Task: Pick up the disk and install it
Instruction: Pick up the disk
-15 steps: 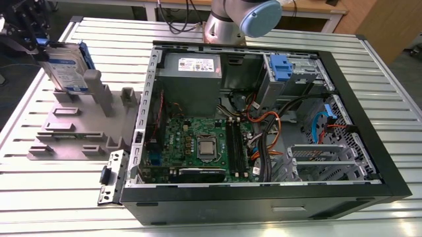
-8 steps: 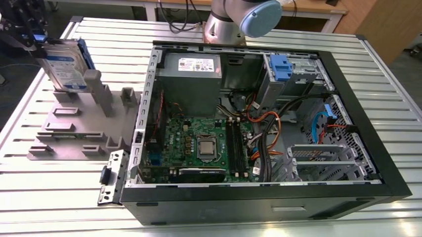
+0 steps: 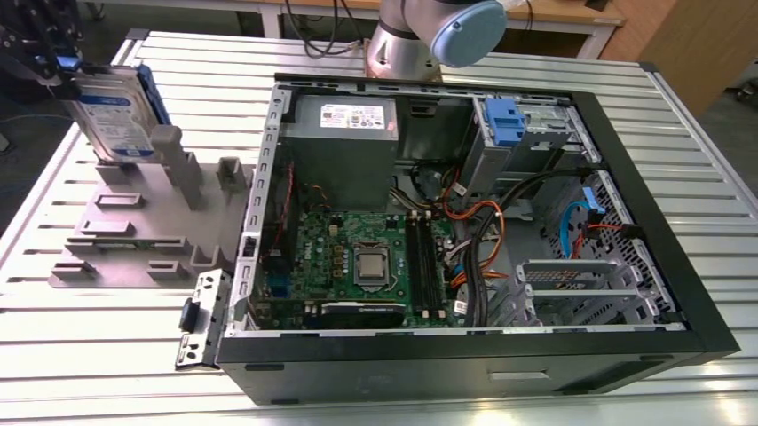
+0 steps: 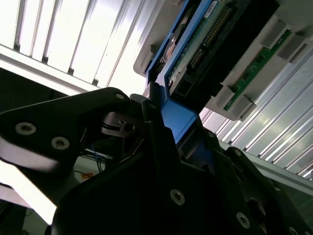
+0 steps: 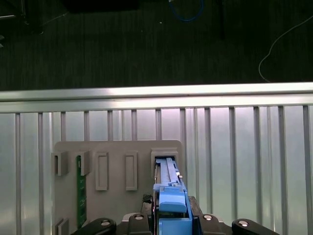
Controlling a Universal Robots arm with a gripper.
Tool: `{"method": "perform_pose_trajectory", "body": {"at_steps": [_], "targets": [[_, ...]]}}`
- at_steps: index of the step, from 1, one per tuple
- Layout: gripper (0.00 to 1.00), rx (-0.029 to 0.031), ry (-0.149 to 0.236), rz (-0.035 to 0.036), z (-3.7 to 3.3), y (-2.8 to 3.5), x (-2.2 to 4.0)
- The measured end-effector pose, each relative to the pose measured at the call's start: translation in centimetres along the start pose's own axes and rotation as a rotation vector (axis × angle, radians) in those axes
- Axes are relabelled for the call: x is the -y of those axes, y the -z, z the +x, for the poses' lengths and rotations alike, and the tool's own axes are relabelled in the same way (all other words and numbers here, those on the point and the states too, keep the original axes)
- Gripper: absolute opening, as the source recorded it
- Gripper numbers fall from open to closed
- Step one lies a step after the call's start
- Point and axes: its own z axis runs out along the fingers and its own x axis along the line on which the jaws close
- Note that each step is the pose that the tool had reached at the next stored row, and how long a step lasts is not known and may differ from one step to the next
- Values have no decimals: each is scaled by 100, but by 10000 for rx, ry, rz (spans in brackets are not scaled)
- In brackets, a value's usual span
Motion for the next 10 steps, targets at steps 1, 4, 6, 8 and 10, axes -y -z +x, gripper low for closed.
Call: {"method": "perform_pose_trajectory", "body": {"at_steps": [1, 4, 6, 8, 10], "targets": [[36, -1, 0, 0, 0, 7, 0], [36, -1, 0, -1, 1, 30, 0], [36, -1, 0, 0, 1, 45, 0], [36, 0, 0, 1, 1, 54, 0], [36, -1, 0, 0, 1, 58, 0]]}}
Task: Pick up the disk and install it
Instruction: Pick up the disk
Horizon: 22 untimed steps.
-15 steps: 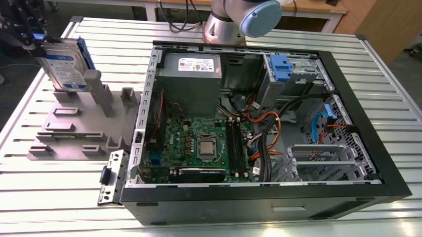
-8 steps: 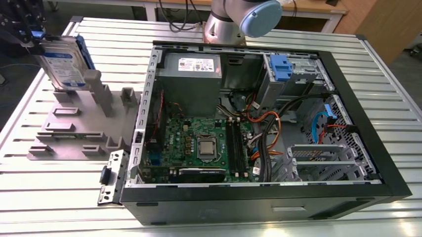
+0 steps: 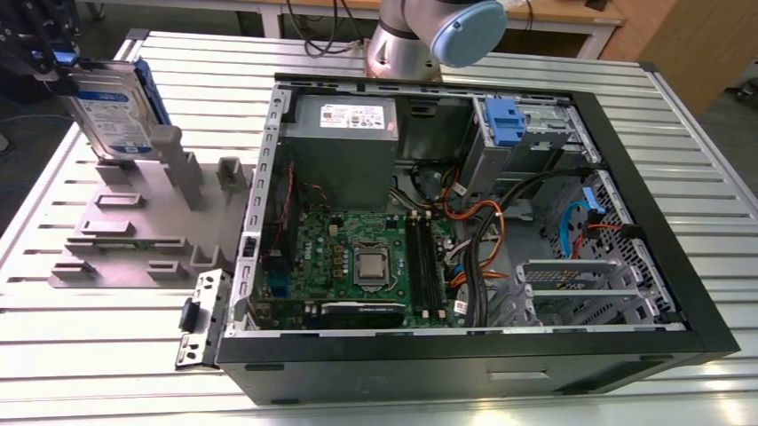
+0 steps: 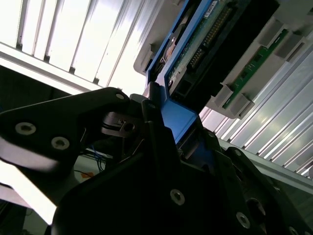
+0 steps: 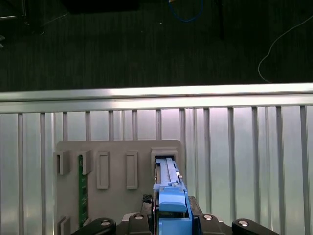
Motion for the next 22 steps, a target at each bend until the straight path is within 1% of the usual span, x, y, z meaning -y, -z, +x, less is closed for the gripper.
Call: {"method": "perform_pose_trajectory", "body": {"at_steps": [22], "targets": [[36, 0, 0, 0, 1, 68, 0]]}}
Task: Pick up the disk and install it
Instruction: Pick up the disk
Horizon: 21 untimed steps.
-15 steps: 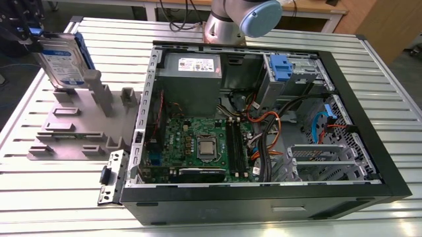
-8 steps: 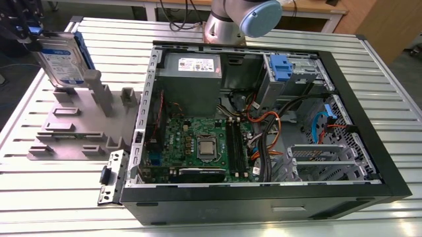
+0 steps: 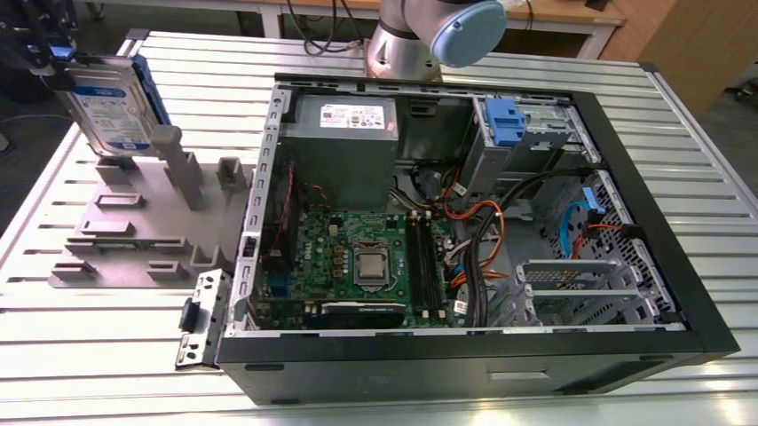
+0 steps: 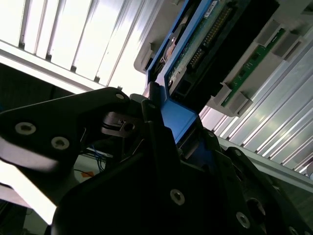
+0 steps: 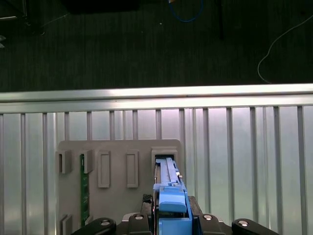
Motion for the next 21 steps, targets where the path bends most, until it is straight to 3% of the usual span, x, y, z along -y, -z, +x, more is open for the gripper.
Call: {"method": "perform_pose_trajectory", "body": {"at_steps": [21], "targets": [[36, 2, 0, -1, 1, 64, 0]]}}
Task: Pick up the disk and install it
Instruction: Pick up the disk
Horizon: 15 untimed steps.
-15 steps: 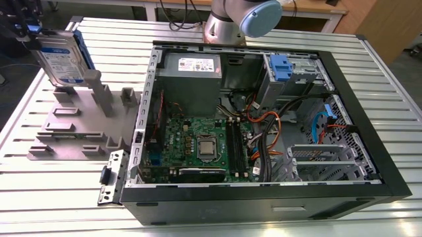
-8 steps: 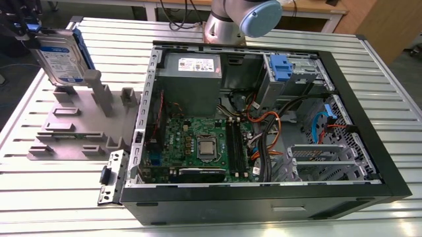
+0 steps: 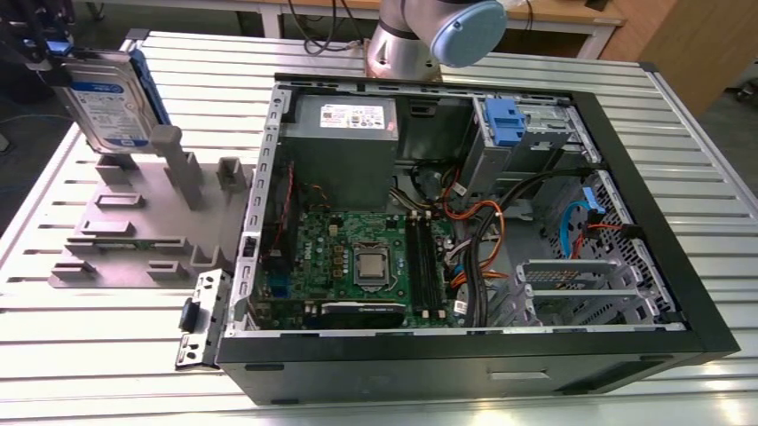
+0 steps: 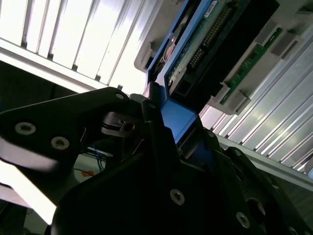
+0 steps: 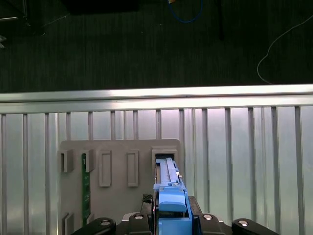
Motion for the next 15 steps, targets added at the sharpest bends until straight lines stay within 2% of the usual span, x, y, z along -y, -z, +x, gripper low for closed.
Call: {"method": "perform_pose_trajectory", "body": {"at_steps": [15], "targets": [[36, 9, 1, 0, 1, 58, 0]]}}
